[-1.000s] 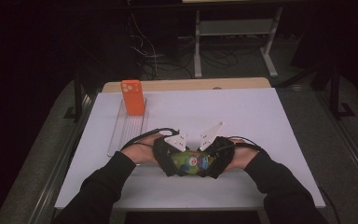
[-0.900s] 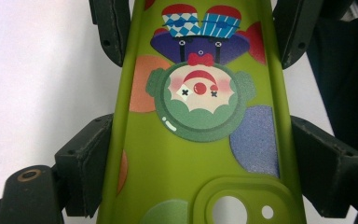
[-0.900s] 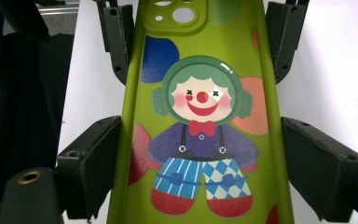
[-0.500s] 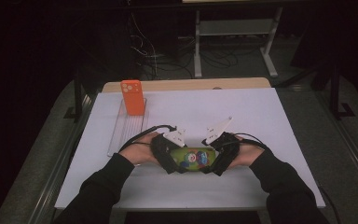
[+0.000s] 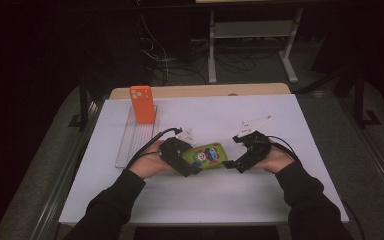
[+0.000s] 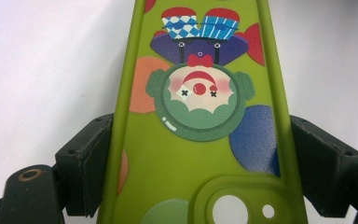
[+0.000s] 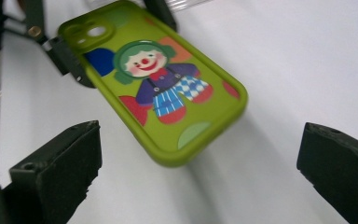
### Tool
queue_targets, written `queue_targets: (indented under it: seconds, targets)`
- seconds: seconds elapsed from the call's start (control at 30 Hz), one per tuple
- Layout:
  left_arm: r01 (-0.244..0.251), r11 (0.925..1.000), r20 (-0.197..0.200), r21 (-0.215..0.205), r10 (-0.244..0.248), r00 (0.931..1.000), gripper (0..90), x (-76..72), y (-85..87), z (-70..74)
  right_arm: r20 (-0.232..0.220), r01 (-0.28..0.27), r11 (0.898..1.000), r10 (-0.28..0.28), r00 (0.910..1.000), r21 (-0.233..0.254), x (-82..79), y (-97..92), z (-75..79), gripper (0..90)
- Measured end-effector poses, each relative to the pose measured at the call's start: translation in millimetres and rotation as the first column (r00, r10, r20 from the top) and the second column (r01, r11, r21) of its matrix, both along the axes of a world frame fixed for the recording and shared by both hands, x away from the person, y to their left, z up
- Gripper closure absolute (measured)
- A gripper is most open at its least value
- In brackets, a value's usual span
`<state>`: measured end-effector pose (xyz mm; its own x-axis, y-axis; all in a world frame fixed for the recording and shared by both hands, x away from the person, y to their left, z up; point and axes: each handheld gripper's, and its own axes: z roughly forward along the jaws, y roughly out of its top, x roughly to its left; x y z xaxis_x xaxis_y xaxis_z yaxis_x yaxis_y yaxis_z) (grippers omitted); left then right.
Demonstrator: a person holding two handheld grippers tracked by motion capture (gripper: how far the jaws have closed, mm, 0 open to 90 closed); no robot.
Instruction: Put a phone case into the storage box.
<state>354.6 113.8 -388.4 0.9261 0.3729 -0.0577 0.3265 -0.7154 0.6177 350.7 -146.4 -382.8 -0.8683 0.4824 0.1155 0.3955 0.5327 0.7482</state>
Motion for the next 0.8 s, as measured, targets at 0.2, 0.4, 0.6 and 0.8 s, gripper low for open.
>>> queue_targets:
  seconds: [0.2, 0.4, 0.6, 0.8]
  targets:
    - [-0.113, 0.9936, 0.019, -0.007, 0.113, 0.9934, 15.5, 3.7, -3.4, 3.3, -0.011, 0.097, 0.995, -0.097, 0.9953, 0.027, 3.1, -4.1, -5.3, 0.0]
    - [-0.153, 0.9881, 0.012, 0.015, 0.153, 0.9881, 15.5, 9.3, 1.6, 6.6, -0.020, 0.224, 0.970, -0.223, 0.9745, 0.092, -1.5, -6.0, -14.9, 0.0]
    - [-0.191, 0.9815, -0.011, -0.008, 0.191, 0.9815, 15.5, 10.2, 6.0, 7.7, -0.011, 0.284, 0.952, -0.285, 0.9586, 0.117, -6.6, -2.1, -29.0, 0.0]
    - [-0.195, 0.9807, -0.019, -0.007, 0.195, 0.9806, 15.5, 10.6, 8.1, 8.2, 0.049, 0.292, 0.952, -0.297, 0.9536, 0.086, -8.4, 6.1, -30.8, 0.0]
